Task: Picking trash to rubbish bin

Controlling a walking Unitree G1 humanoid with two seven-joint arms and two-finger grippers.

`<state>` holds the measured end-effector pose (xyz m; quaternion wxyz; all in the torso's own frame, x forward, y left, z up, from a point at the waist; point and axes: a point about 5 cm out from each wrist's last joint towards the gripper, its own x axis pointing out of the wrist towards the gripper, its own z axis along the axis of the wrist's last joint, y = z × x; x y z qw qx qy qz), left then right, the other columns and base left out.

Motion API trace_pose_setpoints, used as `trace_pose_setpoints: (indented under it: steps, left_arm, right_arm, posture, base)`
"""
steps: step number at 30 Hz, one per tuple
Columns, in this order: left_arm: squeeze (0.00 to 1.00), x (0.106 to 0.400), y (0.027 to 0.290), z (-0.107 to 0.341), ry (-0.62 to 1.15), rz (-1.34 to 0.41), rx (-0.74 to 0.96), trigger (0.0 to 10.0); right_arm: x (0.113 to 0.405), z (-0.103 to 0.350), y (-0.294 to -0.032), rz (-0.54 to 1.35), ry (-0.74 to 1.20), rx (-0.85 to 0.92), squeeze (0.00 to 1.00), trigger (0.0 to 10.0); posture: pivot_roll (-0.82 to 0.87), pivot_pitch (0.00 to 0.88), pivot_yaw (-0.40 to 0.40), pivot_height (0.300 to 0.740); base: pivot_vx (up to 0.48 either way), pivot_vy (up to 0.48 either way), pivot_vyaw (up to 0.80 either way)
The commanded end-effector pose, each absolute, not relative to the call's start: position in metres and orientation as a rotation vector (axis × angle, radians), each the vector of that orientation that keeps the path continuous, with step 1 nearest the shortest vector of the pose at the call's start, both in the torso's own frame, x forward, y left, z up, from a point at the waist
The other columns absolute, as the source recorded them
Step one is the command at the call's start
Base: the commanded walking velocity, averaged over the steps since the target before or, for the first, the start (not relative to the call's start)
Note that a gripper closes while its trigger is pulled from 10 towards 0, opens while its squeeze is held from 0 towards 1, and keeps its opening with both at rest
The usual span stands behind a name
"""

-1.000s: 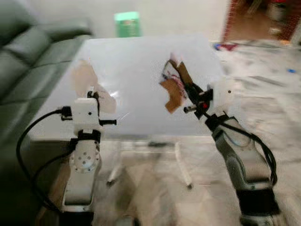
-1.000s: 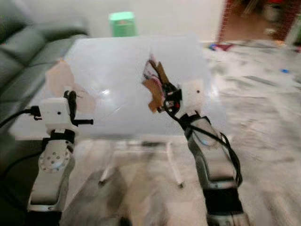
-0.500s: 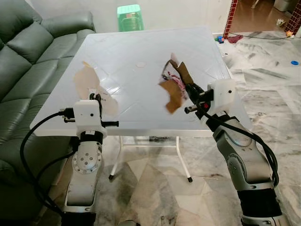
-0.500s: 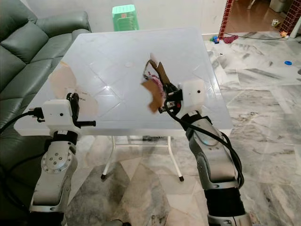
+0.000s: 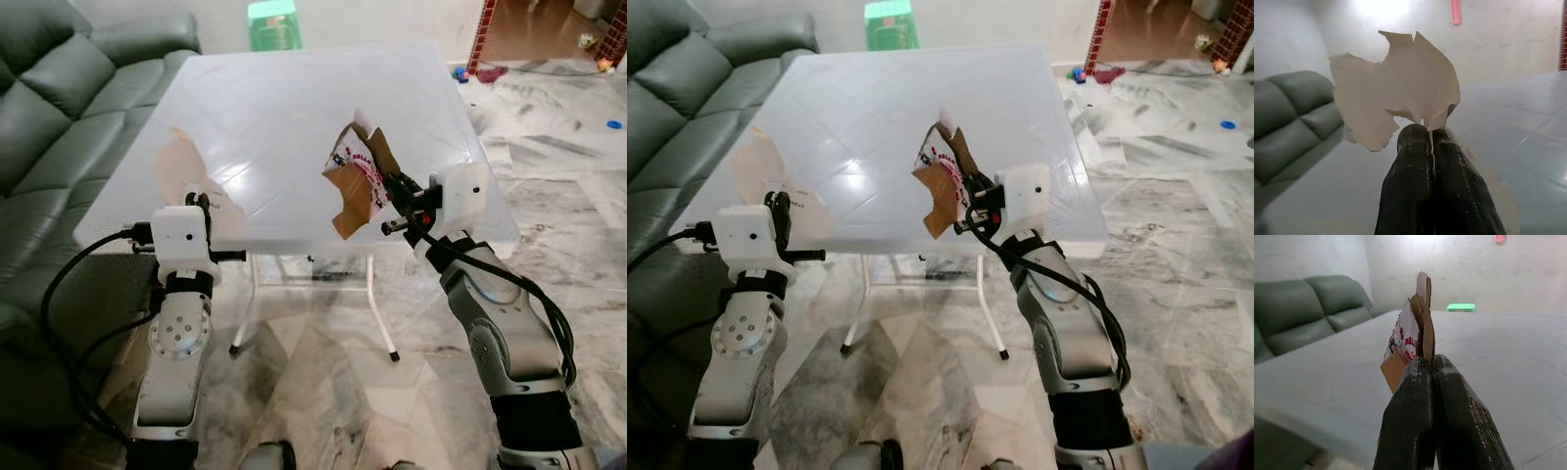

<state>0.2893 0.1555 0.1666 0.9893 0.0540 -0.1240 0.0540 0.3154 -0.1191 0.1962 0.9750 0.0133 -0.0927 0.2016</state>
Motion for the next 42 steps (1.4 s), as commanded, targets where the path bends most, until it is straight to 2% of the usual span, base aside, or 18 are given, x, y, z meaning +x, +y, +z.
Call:
trace_pose_setpoints:
  steps: [1,18,19,22,38,42]
  left_arm:
    - [0.00,0.290,0.156,0.166,-0.240,0.100,0.108,4.7]
    - [0.00,0.290,0.157,0.165,-0.235,0.087,0.109,5.0]
    - [0.00,0.290,0.157,0.166,-0.234,0.085,0.110,5.6]
    - [0.00,0.292,0.155,0.157,-0.193,0.065,0.099,10.0]
    - [0.00,0.286,0.152,0.111,-0.055,-0.034,0.047,10.0]
    - [0.00,0.290,0.148,0.115,-0.073,-0.055,0.032,10.0]
  right_arm:
    - [0.316,0.200,-0.121,0.391,-0.209,0.030,0.00,0.0]
    - [0.318,0.200,-0.125,0.339,-0.222,0.021,0.00,0.0]
    - [0.318,0.199,-0.127,0.326,-0.224,0.017,0.00,0.0]
    - [0.319,0.192,-0.136,0.246,-0.224,-0.035,0.00,0.0]
    - [0.309,0.152,-0.163,0.027,-0.166,-0.088,0.00,0.0]
    - [0.308,0.149,-0.166,0.009,-0.157,-0.071,0.00,0.0]
  posture:
    - [-0.06,0.069,0.067,0.740]
    - [-0.05,0.068,0.074,0.740]
    - [-0.05,0.068,0.075,0.740]
    - [-0.05,0.069,0.078,0.740]
    - [-0.06,0.052,0.097,0.740]
    - [-0.07,0.047,0.099,0.740]
  base:
    - [-0.289,0.000,0.00]
    - [-0.252,0.000,0.00]
    - [0.000,0.000,0.00]
    - [0.000,0.000,0.00]
    - [0.000,0.000,0.00]
    - [0.000,0.000,-0.75]
